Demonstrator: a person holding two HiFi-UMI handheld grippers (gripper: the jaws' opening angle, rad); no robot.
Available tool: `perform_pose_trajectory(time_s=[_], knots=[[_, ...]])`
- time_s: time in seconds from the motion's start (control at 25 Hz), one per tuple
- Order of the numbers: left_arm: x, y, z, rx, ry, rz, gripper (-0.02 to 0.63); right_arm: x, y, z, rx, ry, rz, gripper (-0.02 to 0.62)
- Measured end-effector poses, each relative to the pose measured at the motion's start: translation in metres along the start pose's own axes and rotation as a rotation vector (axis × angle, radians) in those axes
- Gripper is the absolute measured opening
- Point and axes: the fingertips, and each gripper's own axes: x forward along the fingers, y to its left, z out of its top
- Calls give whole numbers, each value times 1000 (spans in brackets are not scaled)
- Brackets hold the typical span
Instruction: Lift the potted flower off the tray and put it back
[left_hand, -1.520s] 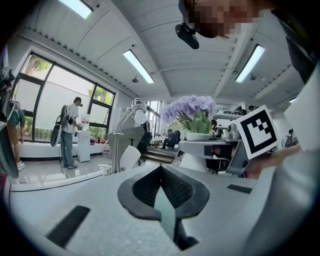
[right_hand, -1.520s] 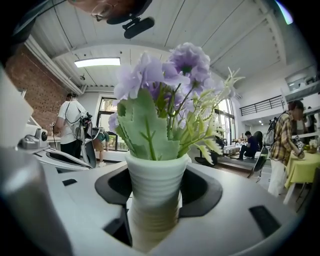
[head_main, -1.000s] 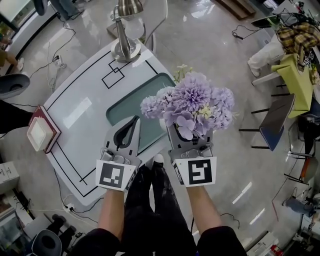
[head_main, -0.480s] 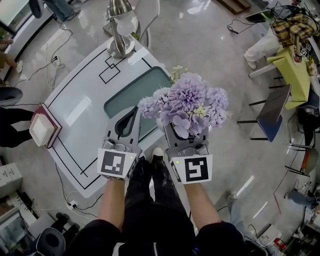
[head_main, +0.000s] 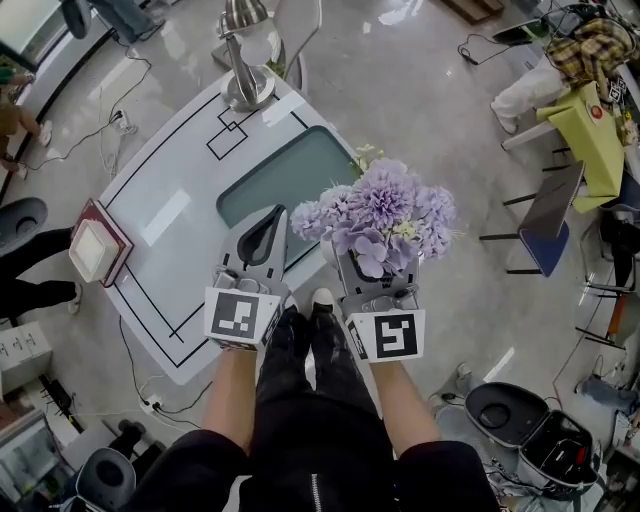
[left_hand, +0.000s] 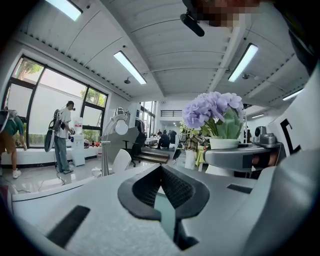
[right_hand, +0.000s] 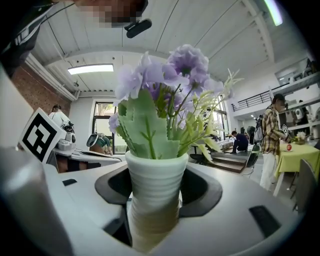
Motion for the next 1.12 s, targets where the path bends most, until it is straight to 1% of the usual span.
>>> perform_pose_trajectory(time_s=[0.2,0.36,0.56,0.72,0.88,0.96,1.04,1.12], knots=[[-7,-3,-7,-15,21,-8,5,-4,3,-5,5,4,-2,244],[-10,-2,-7,-1,14,-10,5,-5,6,-4,1,5,3,244],[-12,-1,-6,-21,22,-17,5,-3,11,0,-2,4,8,244],[-14,3,-5,-14,12,-18,4,-1,15,0,-3,7,15,244],[-15,6,-9,-30,41,-12,3,3,19,-1,-5,11,23,244],[-15,4,-10,-39,46,-25,3,4,22,-1,-5,12,27,244],[-16,3,-10,-25,34,-44,3,6,24,-2,-5,13,31,244],[-17,5,-9,-32,34,-50,5,10,28,-3,-6,21,35,244]])
